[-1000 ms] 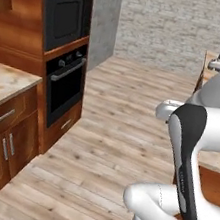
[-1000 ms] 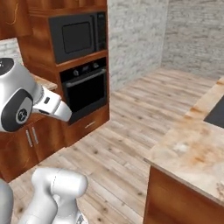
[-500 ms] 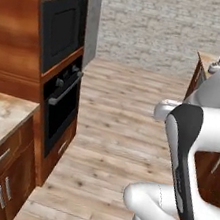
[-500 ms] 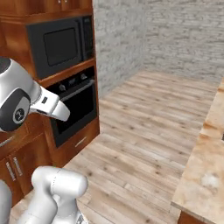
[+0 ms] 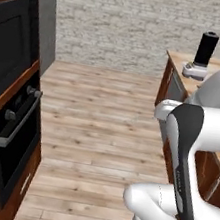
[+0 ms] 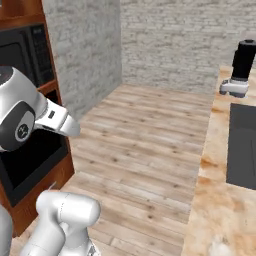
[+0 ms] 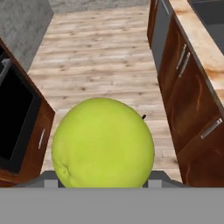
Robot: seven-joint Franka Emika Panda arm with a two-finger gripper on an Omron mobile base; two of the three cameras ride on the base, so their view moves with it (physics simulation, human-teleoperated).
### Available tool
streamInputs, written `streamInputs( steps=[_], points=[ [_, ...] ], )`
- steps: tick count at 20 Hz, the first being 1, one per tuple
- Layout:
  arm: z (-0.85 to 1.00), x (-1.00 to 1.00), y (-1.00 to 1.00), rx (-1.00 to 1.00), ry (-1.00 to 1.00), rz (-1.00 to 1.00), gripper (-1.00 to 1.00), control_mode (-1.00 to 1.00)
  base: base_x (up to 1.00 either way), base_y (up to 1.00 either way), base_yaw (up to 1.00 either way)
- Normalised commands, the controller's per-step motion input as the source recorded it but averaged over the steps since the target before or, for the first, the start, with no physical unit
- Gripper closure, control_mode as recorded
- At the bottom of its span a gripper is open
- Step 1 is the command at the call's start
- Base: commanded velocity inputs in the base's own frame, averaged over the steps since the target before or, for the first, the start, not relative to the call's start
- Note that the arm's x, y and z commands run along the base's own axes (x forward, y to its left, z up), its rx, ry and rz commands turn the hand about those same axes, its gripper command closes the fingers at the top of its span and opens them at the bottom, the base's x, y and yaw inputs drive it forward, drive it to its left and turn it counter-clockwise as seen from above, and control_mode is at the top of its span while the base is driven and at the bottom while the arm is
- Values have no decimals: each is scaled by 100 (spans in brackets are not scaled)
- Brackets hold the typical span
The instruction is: Pick the pear and apple from the fridge and place them on the plate next to the blender to make a fruit smoothie.
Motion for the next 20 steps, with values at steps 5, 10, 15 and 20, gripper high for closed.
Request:
streamInputs(
  steps=[5,10,15,20],
  points=[
    [0,0,0,0,0,0,100,100,100,0,-21],
    [0,0,0,0,0,0,100,100,100,0,-6],
    [0,0,0,0,0,0,100,100,100,0,-3],
    [0,0,0,0,0,0,100,100,100,0,-5]
  ],
)
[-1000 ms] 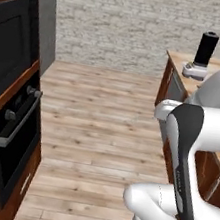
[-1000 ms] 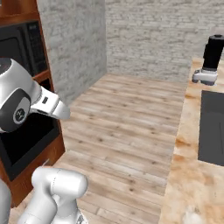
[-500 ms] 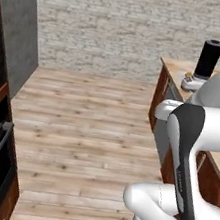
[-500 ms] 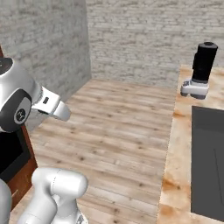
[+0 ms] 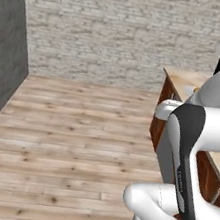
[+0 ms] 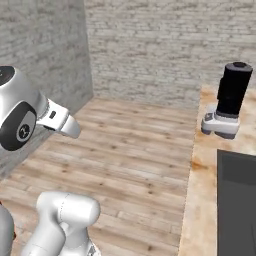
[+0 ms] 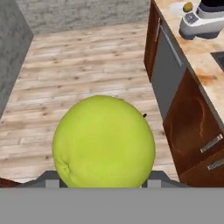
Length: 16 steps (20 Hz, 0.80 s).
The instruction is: Pick the pear and apple from the fridge and place them on the plate next to the blender to make a fruit smoothie.
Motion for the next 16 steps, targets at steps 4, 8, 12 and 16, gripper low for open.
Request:
streamInputs(
  steps=[4,8,12,16],
  points=[
    [0,0,0,0,0,0,100,100,100,0,-6],
    [0,0,0,0,0,0,100,100,100,0,-18],
    [0,0,0,0,0,0,100,100,100,12,-33],
    [0,0,0,0,0,0,100,100,100,46,-44]
  ],
)
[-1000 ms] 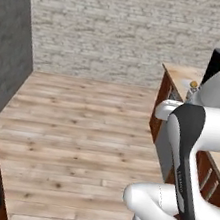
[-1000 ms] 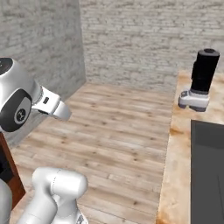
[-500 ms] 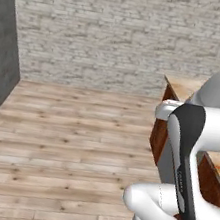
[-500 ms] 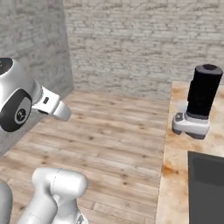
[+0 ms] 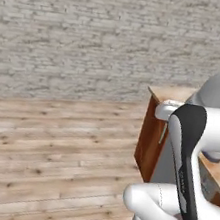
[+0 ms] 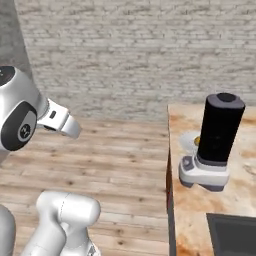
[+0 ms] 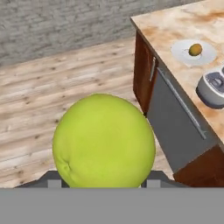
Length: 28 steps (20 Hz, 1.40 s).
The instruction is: Pick the pear and apple from the fridge and place them on the plate next to the blender to make a fruit smoothie.
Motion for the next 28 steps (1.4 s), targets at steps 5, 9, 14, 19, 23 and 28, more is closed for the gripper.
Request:
streamInputs(
  steps=[5,9,14,19,23,28],
  points=[
    [0,0,0,0,0,0,100,100,100,71,-54],
    [0,0,0,0,0,0,100,100,88,76,-62],
    [0,0,0,0,0,0,100,100,47,68,-75],
    [0,0,0,0,0,0,100,100,23,56,-81],
    [0,0,0,0,0,0,100,100,38,64,-76],
    [0,0,0,0,0,0,100,100,69,45,-61]
  ],
)
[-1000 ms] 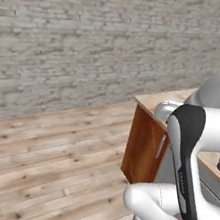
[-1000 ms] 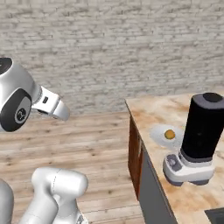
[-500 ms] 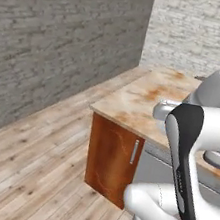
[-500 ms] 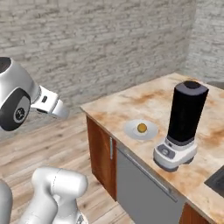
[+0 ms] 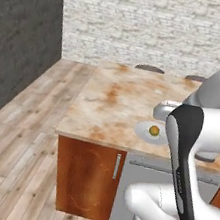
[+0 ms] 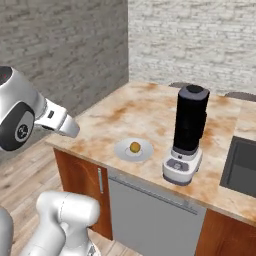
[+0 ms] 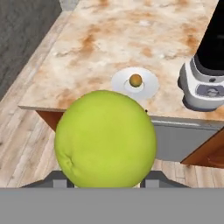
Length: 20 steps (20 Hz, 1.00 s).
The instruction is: Pick the pear and apple from the fridge and place them on the plate next to the blender to make a fruit smoothie.
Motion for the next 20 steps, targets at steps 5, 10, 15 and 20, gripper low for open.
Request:
streamInputs(
  steps=[5,10,15,20],
  points=[
    [0,0,0,0,0,0,100,100,57,3,-54],
    [-5,31,-9,0,3,1,100,-100,15,-4,-9],
    [-79,93,-21,-1,44,2,100,-100,0,0,0],
    [-89,100,0,0,39,8,100,-100,0,0,0]
  ],
)
